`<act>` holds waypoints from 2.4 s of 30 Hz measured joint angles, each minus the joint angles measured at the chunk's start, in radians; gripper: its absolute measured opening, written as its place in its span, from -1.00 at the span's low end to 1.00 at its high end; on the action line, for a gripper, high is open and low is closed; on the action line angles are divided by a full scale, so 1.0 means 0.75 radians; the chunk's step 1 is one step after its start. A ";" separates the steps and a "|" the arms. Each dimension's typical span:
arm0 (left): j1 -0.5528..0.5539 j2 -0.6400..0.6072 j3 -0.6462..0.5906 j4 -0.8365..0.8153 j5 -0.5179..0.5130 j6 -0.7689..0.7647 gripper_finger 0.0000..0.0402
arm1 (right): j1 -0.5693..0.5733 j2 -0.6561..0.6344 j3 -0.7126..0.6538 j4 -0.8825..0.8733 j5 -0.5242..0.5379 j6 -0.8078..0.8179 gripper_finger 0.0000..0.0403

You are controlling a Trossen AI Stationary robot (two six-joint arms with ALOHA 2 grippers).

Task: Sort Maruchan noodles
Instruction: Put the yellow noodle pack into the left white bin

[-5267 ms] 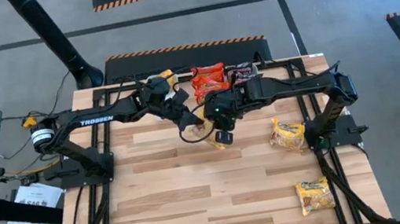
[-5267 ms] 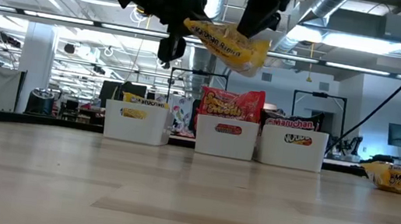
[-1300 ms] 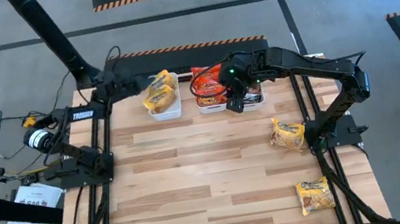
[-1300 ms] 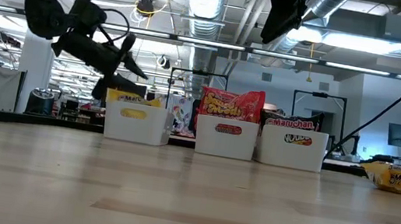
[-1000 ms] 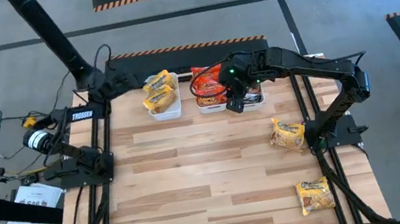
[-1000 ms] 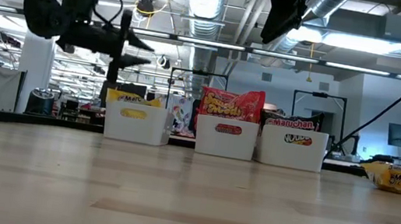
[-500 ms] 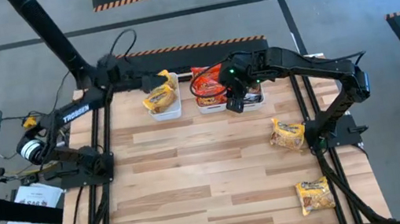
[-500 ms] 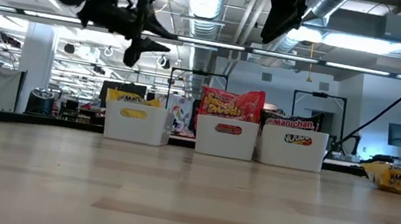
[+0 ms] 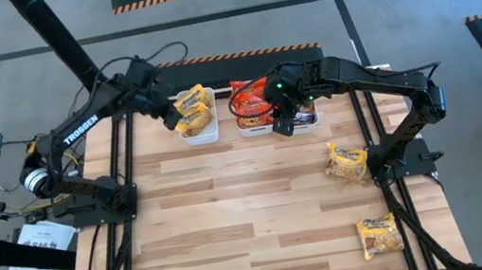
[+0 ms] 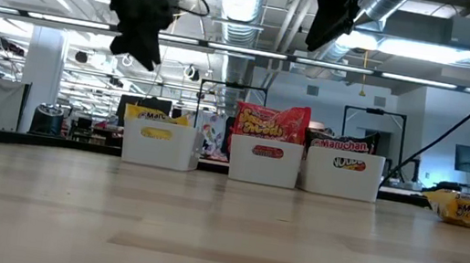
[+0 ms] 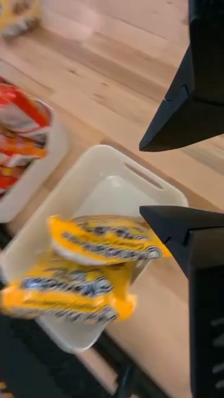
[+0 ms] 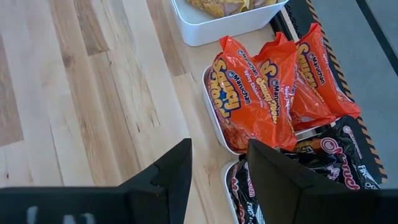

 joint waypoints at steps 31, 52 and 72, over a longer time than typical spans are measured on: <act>-0.096 0.416 -0.099 0.188 -0.289 0.003 -0.32 | 0.001 0.001 0.000 0.034 0.000 0.048 -0.12; -0.056 0.407 0.000 0.340 -0.215 -0.017 -0.32 | 0.001 0.001 0.000 0.099 0.000 0.049 -0.12; -0.266 0.136 0.261 0.098 0.031 -0.181 -0.32 | 0.092 0.000 -0.199 -0.539 0.005 0.306 0.04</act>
